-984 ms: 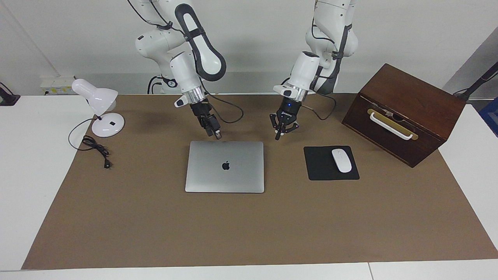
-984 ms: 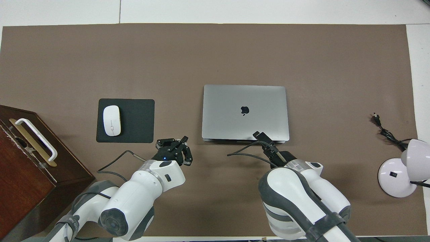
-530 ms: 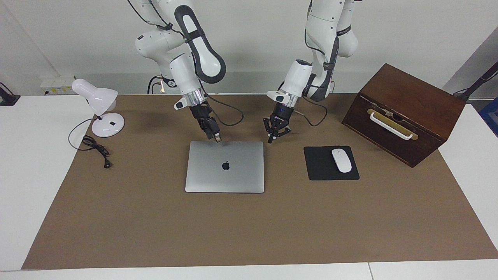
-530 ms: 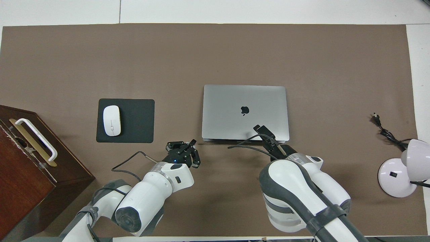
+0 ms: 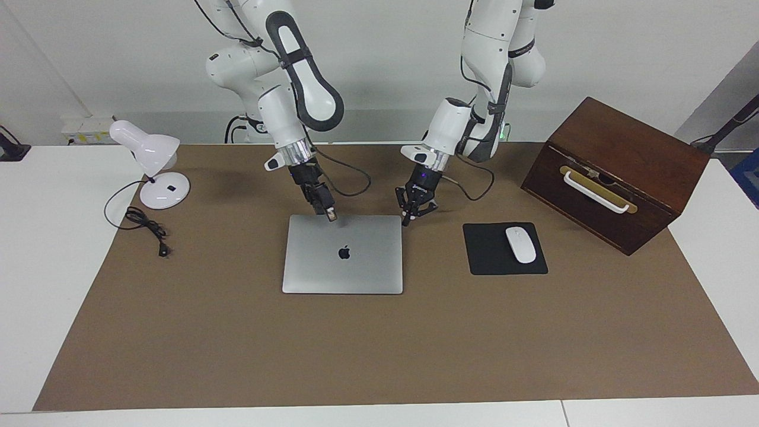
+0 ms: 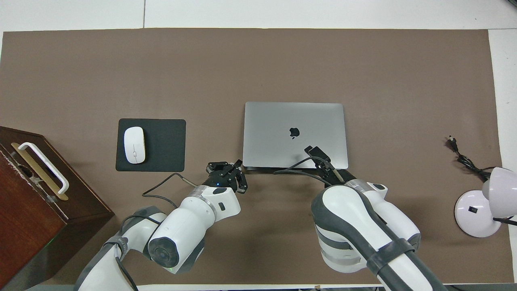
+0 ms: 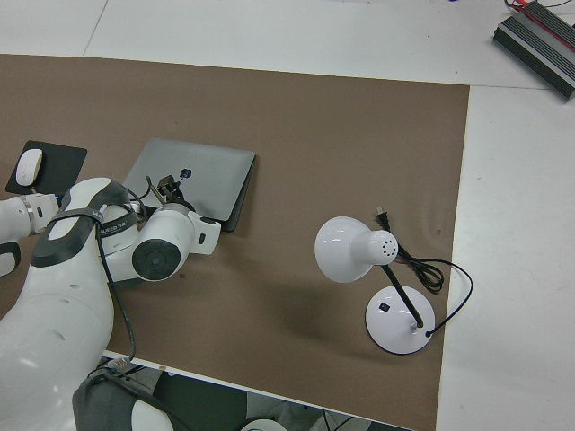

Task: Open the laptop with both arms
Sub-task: 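Hold the laptop base with the left gripper while the right gripper lifts the lid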

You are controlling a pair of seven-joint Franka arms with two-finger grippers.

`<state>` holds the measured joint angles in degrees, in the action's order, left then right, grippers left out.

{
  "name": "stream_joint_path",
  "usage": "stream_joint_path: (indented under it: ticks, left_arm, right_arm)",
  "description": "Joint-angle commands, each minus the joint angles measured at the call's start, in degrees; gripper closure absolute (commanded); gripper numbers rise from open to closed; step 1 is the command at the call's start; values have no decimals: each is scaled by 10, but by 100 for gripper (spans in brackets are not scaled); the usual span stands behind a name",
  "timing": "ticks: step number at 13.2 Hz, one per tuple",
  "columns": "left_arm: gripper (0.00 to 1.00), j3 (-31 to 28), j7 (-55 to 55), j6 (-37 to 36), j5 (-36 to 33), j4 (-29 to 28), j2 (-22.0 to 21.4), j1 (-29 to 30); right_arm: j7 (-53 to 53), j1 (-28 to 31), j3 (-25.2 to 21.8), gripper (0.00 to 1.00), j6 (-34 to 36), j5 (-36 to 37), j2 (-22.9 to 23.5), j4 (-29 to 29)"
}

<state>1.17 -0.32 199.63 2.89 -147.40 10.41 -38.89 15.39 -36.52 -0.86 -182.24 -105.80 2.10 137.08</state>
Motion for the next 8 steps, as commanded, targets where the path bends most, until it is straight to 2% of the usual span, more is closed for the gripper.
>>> stream_joint_path:
  ticks: [1,6,8]
  left_arm:
    - [100,-11,35,11,3,18,23,-15]
    - [100,-11,47,11,3,56,66,-14]
    - [100,-11,55,11,2,56,68,-14]
  right_arm:
    - [29,27,1,0,22,-4,12,-20]
    - [29,31,1,0,22,-4,29,-62]
    - [29,32,1,0,22,-4,33,-71]
